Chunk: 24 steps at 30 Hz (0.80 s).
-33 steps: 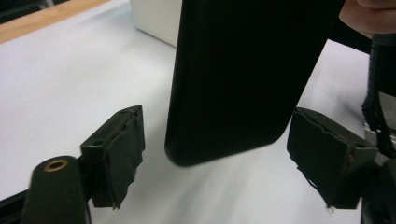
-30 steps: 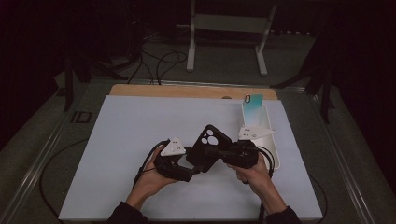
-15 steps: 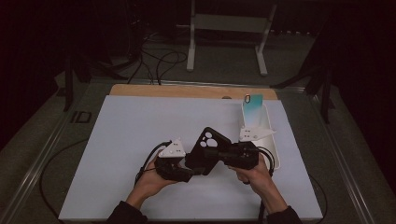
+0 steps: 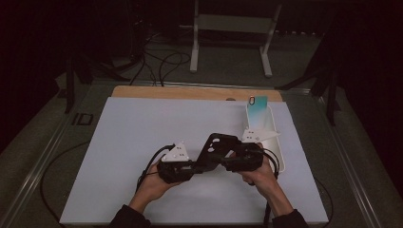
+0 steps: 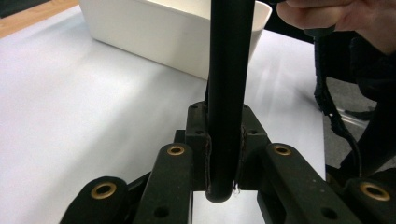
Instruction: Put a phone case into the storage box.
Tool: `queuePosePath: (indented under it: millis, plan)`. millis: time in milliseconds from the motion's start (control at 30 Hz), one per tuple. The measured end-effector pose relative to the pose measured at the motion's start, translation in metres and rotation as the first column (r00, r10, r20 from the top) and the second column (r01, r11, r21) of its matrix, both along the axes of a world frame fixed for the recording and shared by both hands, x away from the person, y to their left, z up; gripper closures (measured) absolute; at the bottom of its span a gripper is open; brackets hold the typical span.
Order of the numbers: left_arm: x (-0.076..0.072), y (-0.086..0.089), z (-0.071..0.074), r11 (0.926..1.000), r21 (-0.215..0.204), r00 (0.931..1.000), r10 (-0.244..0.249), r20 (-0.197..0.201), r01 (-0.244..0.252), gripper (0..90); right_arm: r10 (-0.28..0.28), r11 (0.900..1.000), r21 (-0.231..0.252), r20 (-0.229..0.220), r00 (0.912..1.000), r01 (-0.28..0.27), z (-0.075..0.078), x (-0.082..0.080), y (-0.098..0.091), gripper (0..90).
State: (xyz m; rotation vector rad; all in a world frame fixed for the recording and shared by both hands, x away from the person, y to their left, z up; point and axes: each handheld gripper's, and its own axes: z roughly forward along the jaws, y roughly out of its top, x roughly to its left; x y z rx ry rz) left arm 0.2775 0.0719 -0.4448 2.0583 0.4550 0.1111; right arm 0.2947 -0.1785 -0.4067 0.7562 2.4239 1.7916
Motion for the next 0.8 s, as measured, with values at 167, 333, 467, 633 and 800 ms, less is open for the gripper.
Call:
queuePosePath:
  millis: [167, 333, 467, 633, 800]
  plan:
    - [-0.0006, 0.0017, 0.0013, 0.9995, 0.005, 0.9994, 0.03, 0.018, -0.03, 80.0, -0.062, 0.9967, -0.052, 0.004, 0.9981, 0.062, -0.0004, -0.001, 0.0041, 24.1]
    - [0.0003, 0.0061, 0.0027, 0.9967, 0.013, 0.9964, 0.08, 0.028, -0.081, 80.2, -0.11, 0.9924, -0.055, 0.006, 0.994, 0.11, 0.0008, -0.0002, 0.001, 16.6]
    - [0.0007, 0.0067, 0.0014, 0.9928, 0.021, 0.9926, 0.117, 0.031, -0.118, 80.2, -0.148, 0.9874, -0.057, -0.003, 0.989, 0.148, 0.0022, 0.0004, -0.0012, 15.1]
    - [0.001, 0.0061, -0.0009, 0.989, 0.034, 0.9891, 0.143, 0.033, -0.144, 80.1, -0.181, 0.9828, -0.041, -0.017, 0.9833, 0.18, 0.0044, 0.0011, -0.0035, 14.8]
    - [0.0017, 0.0059, -0.0033, 0.9844, 0.054, 0.9854, 0.166, 0.037, -0.168, 80.1, -0.221, 0.9749, -0.035, -0.025, 0.975, 0.22, 0.0077, 0.0016, -0.0048, 15.1]
